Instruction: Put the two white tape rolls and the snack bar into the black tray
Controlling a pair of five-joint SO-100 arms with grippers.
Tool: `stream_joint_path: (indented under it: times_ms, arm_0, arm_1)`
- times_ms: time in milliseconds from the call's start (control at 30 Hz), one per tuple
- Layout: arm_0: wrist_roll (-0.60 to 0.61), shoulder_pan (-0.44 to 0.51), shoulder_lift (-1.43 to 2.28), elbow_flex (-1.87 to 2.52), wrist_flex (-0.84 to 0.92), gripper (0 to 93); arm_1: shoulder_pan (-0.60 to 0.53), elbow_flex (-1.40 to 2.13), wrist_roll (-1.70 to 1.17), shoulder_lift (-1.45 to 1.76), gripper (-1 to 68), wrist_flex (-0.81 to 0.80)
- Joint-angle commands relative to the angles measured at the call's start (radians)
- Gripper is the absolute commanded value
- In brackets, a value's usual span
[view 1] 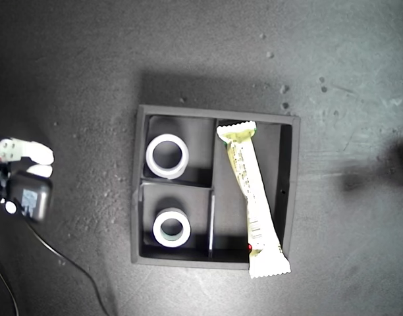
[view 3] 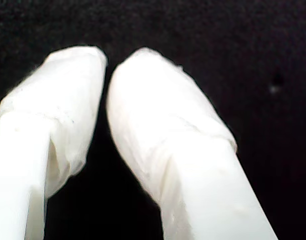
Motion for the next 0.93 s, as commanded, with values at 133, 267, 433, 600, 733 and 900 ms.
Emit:
stream_joint_path:
  times_ms: [133, 267, 433, 600, 733, 900]
  arm_0:
    - [0.282, 0.021, 0.049, 0.058, 0.038, 0.3]
    - [0.288, 0.021, 0.049, 0.058, 0.038, 0.4]
    - [0.288, 0.021, 0.049, 0.058, 0.038, 0.4]
    - [0.288, 0.021, 0.049, 0.058, 0.038, 0.4]
    - [0.288, 0.021, 0.049, 0.058, 0.038, 0.4]
    - [0.288, 0.021, 0.049, 0.058, 0.038, 0.4]
  arm_1:
    - [0.002, 0.012, -0.003, 0.006, 0.0, 0.002]
    - [0.002, 0.012, -0.003, 0.006, 0.0, 0.002]
    - [0.002, 0.012, -0.005, 0.006, 0.0, 0.002]
    - [0.002, 0.012, -0.005, 0.006, 0.0, 0.002]
    - [0.002, 0.012, -0.005, 0.006, 0.0, 0.002]
    - [0.002, 0.012, -0.005, 0.006, 0.0, 0.002]
